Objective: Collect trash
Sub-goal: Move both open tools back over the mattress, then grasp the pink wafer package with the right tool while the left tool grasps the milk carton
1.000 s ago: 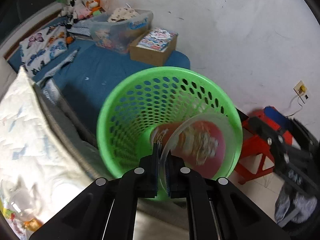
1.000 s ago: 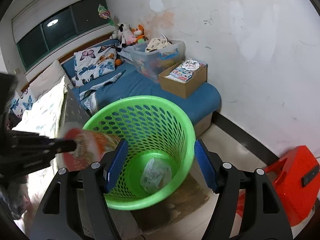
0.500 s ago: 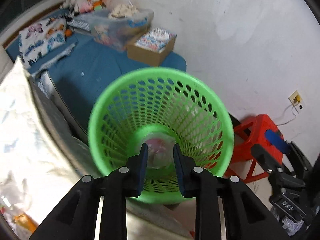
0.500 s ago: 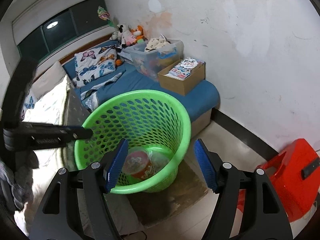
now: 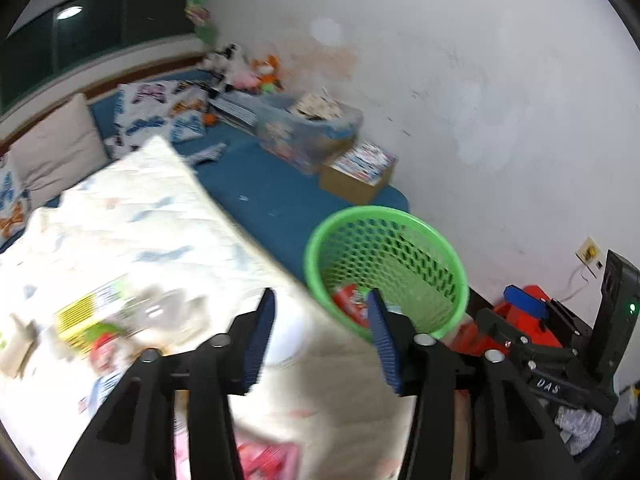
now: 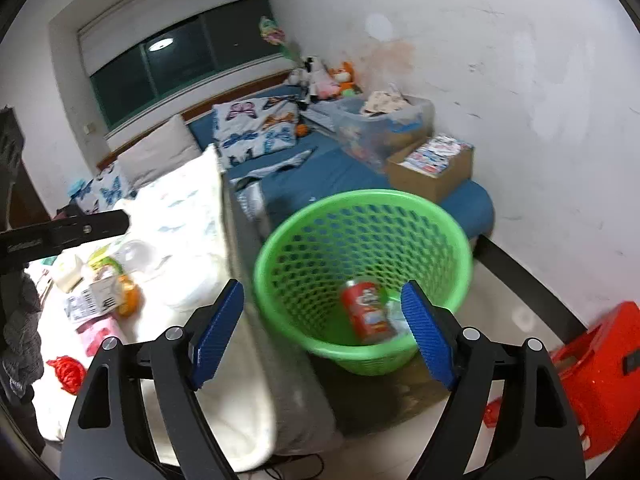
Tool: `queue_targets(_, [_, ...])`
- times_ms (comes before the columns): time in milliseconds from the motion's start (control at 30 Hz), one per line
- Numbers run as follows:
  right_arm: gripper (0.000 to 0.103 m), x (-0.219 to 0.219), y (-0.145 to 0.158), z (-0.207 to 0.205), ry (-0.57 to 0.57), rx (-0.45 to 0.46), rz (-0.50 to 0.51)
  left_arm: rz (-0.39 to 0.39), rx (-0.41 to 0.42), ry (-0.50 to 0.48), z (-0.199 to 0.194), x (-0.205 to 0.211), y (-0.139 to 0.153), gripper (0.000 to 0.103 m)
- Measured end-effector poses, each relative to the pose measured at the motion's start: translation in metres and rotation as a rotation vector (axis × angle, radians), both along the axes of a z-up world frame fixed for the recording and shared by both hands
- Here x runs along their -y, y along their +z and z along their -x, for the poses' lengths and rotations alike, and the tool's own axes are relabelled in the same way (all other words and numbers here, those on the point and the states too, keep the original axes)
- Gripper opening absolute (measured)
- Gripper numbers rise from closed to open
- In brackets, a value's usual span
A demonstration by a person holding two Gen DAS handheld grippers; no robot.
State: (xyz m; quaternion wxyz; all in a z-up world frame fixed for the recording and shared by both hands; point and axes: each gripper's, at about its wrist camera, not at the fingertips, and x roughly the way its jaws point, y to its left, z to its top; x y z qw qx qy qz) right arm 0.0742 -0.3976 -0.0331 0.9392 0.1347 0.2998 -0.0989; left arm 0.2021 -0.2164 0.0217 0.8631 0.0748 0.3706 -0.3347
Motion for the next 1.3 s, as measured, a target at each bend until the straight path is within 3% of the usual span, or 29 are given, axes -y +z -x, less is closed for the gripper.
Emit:
queue_targets(200, [0.083,-0.036,0.003,-0.012,0.084,-0.005,0.008,-0.001,0.044,0.121,0.009,-0.073,-0.001,0.055])
queue_targets(367, [0.083,-0.067,0.005,-0.022,0.17,-0.013,0.002,0.03,0.025,0.235,0.008,-0.14,-0.007,0.057])
queue_targets(633, [0.087,-0.138,-0.011,-0.038,0.394,-0.063,-0.012,0.056,-0.024,0.358,0.01,-0.203,-0.028,0.059])
queue_targets(900, [0.087,-0.193,-0.036,-0.063,0.557,-0.13,0.025,0.065,-0.05,0.388,0.019,-0.229,-0.045,0.06])
queue_targets(1033, [0.087,-0.203,-0.046,-0.074,0.583,-0.159,0.046,0.089,-0.081,0.368,0.017,-0.236,-0.053,0.062])
queue_targets(1133, [0.087,-0.206,-0.052,-0.082,0.595,-0.179,0.053,0.084,-0.093,0.345,0.014,-0.235,-0.058,0.067])
queue_targets(1300, [0.083,-0.212,-0.061,-0.09,0.62,-0.203,0.066,0.067,-0.092,0.308,0.01,-0.229,-0.063,0.068])
